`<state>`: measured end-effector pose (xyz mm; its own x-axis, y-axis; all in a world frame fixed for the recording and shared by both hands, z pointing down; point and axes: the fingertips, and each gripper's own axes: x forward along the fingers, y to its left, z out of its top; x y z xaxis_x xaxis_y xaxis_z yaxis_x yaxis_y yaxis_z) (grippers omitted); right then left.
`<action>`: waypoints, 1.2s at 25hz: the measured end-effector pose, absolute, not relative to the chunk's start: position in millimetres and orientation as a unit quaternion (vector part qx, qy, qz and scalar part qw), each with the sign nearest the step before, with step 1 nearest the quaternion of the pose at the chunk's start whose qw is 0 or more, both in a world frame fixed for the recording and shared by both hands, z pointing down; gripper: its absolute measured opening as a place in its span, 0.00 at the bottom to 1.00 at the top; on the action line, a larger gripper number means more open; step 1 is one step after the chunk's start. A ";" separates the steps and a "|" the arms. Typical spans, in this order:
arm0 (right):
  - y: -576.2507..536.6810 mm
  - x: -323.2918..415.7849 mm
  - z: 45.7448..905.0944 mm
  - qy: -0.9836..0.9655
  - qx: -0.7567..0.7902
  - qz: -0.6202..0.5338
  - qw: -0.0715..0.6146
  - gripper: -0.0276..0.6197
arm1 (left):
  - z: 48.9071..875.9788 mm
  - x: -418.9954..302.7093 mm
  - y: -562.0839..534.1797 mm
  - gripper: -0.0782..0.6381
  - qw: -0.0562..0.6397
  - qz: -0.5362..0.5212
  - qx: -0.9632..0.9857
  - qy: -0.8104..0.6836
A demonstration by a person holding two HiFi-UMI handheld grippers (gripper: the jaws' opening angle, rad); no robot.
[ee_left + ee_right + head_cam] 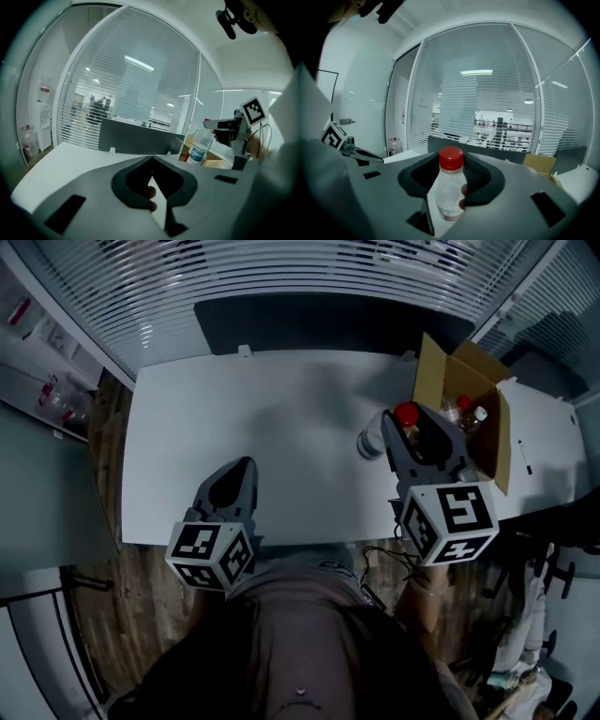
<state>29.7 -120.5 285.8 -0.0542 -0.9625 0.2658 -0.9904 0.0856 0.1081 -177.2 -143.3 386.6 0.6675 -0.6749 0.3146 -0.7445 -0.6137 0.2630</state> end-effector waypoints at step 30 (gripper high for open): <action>-209.2 -132.2 404.2 -0.836 0.512 0.074 0.180 0.31 | 395.7 -305.7 -126.8 0.12 0.198 0.082 0.806 -0.552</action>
